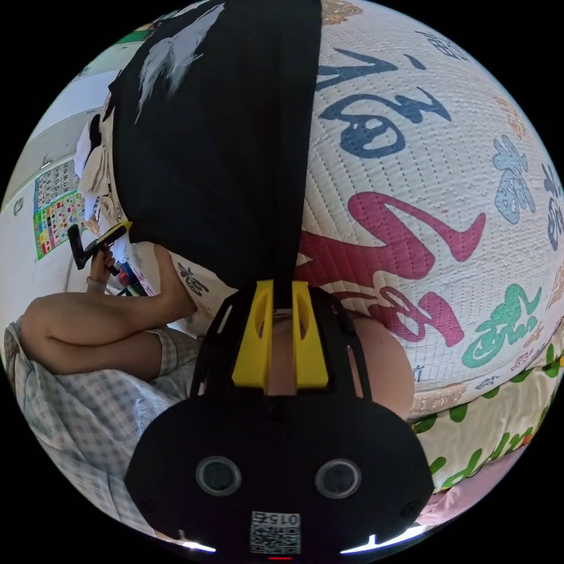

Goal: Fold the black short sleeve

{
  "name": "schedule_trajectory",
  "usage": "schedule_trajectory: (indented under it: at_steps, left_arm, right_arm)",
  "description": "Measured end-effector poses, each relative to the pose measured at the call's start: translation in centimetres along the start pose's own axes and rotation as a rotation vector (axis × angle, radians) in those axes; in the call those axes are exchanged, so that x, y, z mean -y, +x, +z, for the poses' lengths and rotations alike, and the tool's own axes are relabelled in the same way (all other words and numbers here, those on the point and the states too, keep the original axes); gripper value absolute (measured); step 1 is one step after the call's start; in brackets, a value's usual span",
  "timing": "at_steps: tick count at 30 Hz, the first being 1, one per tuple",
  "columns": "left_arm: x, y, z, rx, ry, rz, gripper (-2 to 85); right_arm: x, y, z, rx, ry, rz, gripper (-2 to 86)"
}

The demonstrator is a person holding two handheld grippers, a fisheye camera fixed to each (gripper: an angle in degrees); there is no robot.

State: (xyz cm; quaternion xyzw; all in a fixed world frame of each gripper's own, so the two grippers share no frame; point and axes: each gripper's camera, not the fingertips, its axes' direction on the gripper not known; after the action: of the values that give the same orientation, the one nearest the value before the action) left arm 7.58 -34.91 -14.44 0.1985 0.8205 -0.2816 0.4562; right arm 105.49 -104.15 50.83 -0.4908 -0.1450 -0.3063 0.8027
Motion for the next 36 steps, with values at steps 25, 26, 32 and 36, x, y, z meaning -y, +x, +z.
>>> schedule_trajectory:
  at_steps: [25, 26, 32, 36]
  left_arm:
    - [57.5, 38.2, 17.6, -0.085, 0.166, 0.728, 8.2]
    - [59.0, 39.8, 19.7, -0.098, 0.153, 0.718, 8.2]
    - [62.2, 44.3, 30.5, 0.113, 0.016, 0.716, 6.2]
    - [62.4, 43.7, 32.8, 0.144, 0.032, 0.723, 0.1]
  right_arm:
    - [2.5, 19.2, -19.9, 0.233, 0.990, 0.226, 8.4]
    - [2.4, 19.7, -19.8, 0.256, 0.981, 0.236, 7.9]
    - [0.8, 21.7, -20.2, 0.343, 0.987, 0.208, 4.6]
    - [-0.4, 21.6, -20.6, 0.329, 1.000, 0.169, 1.3]
